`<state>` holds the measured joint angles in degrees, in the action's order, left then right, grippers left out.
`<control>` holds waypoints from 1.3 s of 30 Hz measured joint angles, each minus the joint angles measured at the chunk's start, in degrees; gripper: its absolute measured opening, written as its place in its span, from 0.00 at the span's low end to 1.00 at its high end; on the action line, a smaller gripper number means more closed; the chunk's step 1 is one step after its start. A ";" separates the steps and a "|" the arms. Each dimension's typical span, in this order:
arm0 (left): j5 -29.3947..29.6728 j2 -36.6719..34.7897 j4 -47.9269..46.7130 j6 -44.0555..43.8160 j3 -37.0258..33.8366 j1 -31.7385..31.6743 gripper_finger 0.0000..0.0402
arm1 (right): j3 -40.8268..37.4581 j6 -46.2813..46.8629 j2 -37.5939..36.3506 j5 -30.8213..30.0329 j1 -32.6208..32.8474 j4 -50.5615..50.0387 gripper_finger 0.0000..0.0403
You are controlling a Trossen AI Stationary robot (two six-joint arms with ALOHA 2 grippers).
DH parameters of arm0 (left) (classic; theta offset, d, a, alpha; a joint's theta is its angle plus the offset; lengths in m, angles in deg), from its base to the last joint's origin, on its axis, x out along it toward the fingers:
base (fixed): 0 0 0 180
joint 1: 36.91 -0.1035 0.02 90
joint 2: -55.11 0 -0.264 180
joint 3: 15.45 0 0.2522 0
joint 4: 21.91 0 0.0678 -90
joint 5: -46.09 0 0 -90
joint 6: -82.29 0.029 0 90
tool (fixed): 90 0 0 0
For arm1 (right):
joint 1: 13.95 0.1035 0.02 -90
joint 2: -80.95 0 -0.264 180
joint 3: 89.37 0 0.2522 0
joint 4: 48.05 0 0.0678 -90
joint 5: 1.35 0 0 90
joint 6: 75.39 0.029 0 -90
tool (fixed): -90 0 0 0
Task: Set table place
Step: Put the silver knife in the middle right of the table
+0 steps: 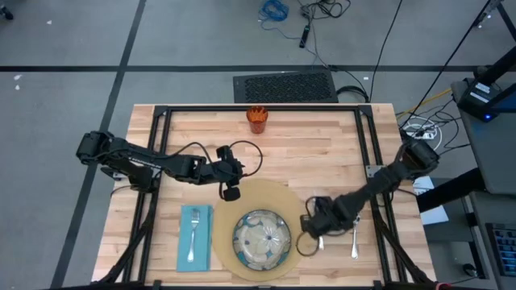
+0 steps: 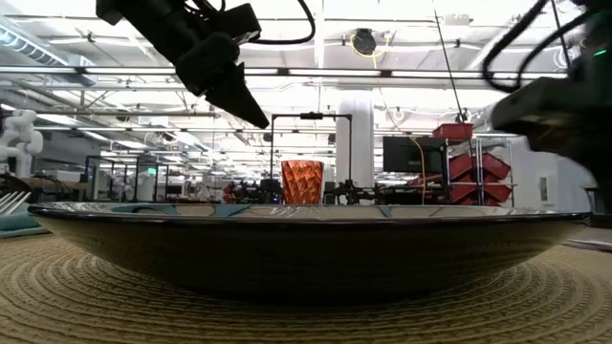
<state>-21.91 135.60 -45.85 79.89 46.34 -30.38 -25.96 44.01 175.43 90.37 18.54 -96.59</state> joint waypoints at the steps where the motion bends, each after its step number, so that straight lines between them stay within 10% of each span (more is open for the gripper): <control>1: 0.00 0.00 0.02 0.01 0.00 0.00 0.29 | -0.04 1.80 0.00 -0.59 1.20 0.59 0.03; 39: 1.01 0.00 0.79 -0.19 0.00 -0.07 0.29 | 8.36 -6.09 -1.05 -9.34 7.97 -6.70 0.13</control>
<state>-20.90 135.60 -45.06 79.70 46.34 -30.45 -17.60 37.92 174.38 81.03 26.51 -103.29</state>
